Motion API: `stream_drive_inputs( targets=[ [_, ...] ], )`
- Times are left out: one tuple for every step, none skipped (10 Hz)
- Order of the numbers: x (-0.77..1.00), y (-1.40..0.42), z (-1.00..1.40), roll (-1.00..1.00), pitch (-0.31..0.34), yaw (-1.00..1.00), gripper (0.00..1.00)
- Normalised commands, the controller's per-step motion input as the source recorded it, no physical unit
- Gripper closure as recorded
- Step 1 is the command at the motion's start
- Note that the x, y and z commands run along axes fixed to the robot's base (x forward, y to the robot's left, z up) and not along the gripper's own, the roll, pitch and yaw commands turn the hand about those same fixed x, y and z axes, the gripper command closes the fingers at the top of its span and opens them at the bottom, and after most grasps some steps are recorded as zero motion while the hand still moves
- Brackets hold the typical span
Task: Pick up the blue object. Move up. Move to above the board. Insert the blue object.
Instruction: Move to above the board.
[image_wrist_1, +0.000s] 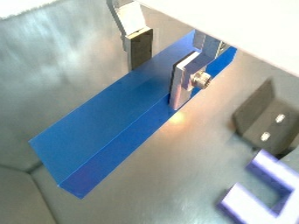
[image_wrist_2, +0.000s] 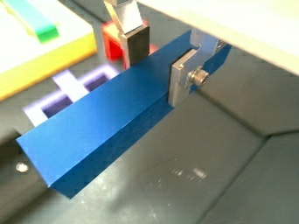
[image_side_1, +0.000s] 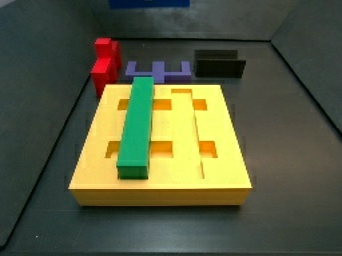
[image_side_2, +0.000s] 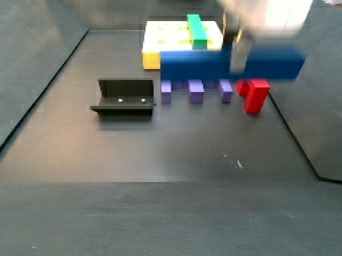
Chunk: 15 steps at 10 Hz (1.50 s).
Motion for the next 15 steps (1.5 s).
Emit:
stream_drive_inputs(
  targets=[
    [0.02,0.0,1.4,-0.01,0.066,0.0,1.0],
    [0.01,0.0,1.4,-0.01,0.079,-0.01,1.0],
    [0.02,0.0,0.89,0.01,0.068,0.0,1.0],
    [0.03,0.0,0.66,0.0,0.066,0.0,1.0],
    [0.04,0.01,0.35,0.0,0.075,0.0,1.0],
    [0.02,0.0,0.19,0.0,0.07,0.0,1.0],
    [0.19,-1.4,0.16,0.0,0.034,1.0,1.0],
    [0.19,-1.4,0.15,0.0,0.035,1.0,1.0],
    [0.18,-1.4,0.15,0.01,0.033,1.0,1.0],
    [0.19,-1.4,0.16,0.0,0.031,1.0,1.0],
    [0.19,-1.4,0.16,0.0,0.034,1.0,1.0],
    [0.19,-1.4,0.17,0.01,0.041,1.0,1.0],
    [0.2,-1.4,0.18,0.0,0.048,1.0,1.0],
    [0.22,-1.4,0.18,0.0,0.06,1.0,1.0],
    [0.25,-1.4,0.18,0.01,0.074,1.0,1.0]
  ],
)
